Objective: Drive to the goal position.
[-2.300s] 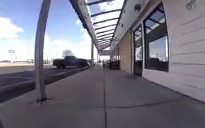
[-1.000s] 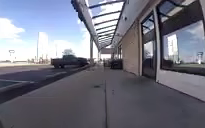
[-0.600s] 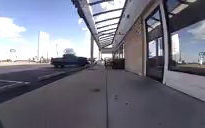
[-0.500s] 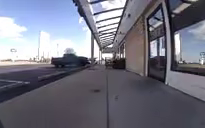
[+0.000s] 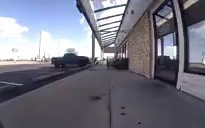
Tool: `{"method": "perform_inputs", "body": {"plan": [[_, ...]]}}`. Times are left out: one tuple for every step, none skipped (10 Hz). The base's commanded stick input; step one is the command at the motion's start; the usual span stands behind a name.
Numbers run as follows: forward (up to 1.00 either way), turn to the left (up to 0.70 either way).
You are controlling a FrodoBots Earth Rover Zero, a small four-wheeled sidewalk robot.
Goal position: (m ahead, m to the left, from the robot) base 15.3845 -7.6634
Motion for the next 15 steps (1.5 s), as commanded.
{"method": "perform_inputs", "body": {"plan": [[0.85, 0.00], [0.85, 0.00], [0.85, 0.00], [0.85, 0.00], [0.85, 0.00], [0.85, 0.00], [0.85, 0.00], [0.85, 0.00], [0.85, 0.00], [0.85, 0.00], [0.85, 0.00], [0.85, 0.00], [0.85, 0.00], [0.85, 0.00], [0.85, 0.00]]}}
